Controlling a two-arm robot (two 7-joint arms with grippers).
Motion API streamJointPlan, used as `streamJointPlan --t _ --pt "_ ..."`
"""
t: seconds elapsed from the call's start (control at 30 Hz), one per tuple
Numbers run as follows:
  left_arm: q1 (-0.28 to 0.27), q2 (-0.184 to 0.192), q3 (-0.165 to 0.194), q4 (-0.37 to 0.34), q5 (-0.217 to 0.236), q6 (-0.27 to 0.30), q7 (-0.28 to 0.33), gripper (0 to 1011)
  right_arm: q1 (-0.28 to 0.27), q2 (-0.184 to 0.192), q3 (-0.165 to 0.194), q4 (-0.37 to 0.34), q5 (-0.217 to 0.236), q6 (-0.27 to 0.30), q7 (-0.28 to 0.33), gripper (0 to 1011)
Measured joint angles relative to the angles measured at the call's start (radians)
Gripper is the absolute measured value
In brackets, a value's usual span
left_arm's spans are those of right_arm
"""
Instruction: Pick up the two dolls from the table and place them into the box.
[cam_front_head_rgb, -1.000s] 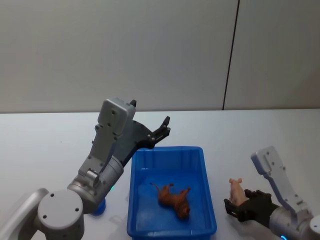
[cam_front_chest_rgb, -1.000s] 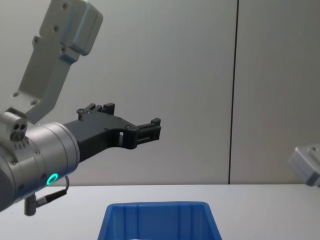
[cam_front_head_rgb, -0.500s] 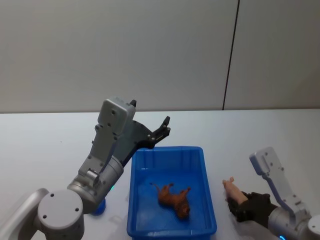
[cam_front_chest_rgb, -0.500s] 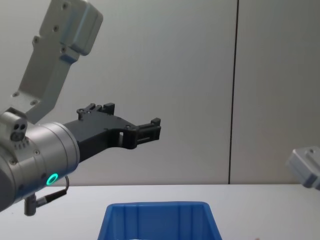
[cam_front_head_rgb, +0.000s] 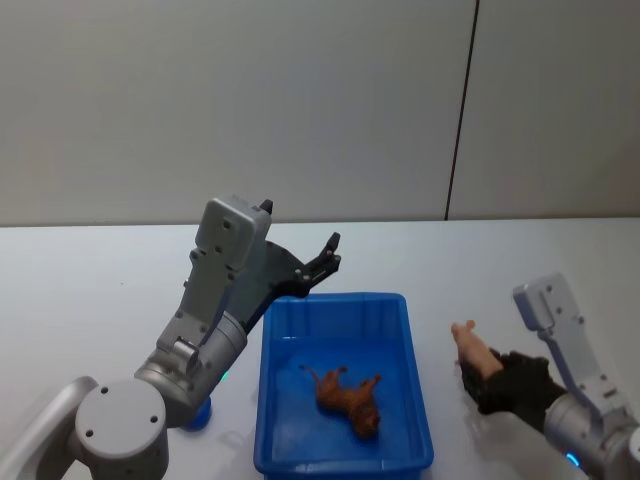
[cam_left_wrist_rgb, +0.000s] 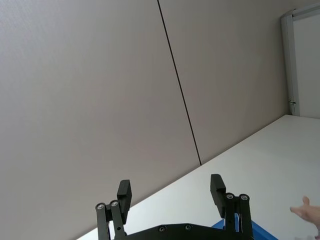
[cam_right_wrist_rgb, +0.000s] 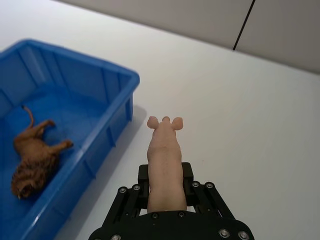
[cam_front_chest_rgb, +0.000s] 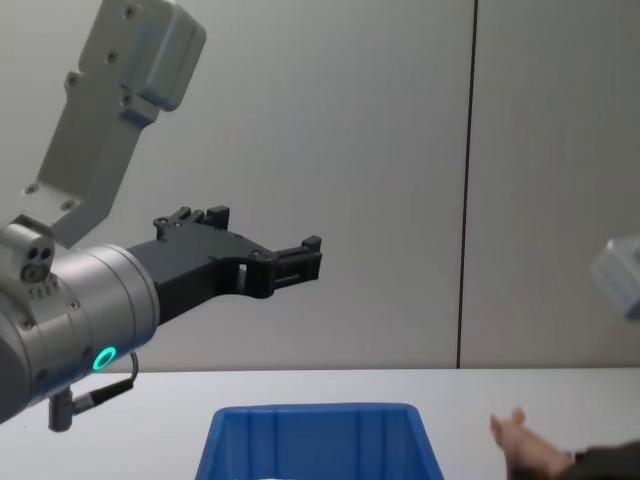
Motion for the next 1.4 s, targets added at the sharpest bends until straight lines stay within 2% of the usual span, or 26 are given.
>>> streamJointPlan --t 0.23,0.37,0.67,0.87,0.9,1.0,1.03,1.17,1.37,1.4 --pt "0.000 0.000 0.000 0.000 0.000 0.000 0.000 1000 0.007 0.002 0.005 -0.034 -0.002 -0.057 0.015 364" --pt "0.000 0.000 0.000 0.000 0.000 0.000 0.000 1000 0.021 0.001 0.006 -0.050 0.002 -0.084 0.049 364" --pt "0.000 0.000 0.000 0.000 0.000 0.000 0.000 1000 0.061 -0.010 0.004 -0.056 0.020 -0.092 0.143 364" --pt "0.000 0.000 0.000 0.000 0.000 0.000 0.000 1000 0.103 -0.026 -0.005 -0.034 0.029 -0.054 0.236 364" --pt "0.000 0.000 0.000 0.000 0.000 0.000 0.000 1000 0.103 -0.026 -0.005 -0.034 0.029 -0.054 0.236 364" --pt "0.000 0.000 0.000 0.000 0.000 0.000 0.000 1000 0.132 -0.037 -0.013 -0.014 0.032 -0.020 0.299 364" --pt "0.000 0.000 0.000 0.000 0.000 0.000 0.000 1000 0.132 -0.037 -0.013 -0.014 0.032 -0.020 0.299 364" --pt "0.000 0.000 0.000 0.000 0.000 0.000 0.000 1000 0.168 -0.053 -0.025 0.017 0.032 0.022 0.370 366" --pt "0.000 0.000 0.000 0.000 0.000 0.000 0.000 1000 0.210 -0.072 -0.038 0.058 0.031 0.065 0.442 543" --pt "0.000 0.000 0.000 0.000 0.000 0.000 0.000 1000 0.217 -0.075 -0.041 0.065 0.030 0.073 0.455 601"
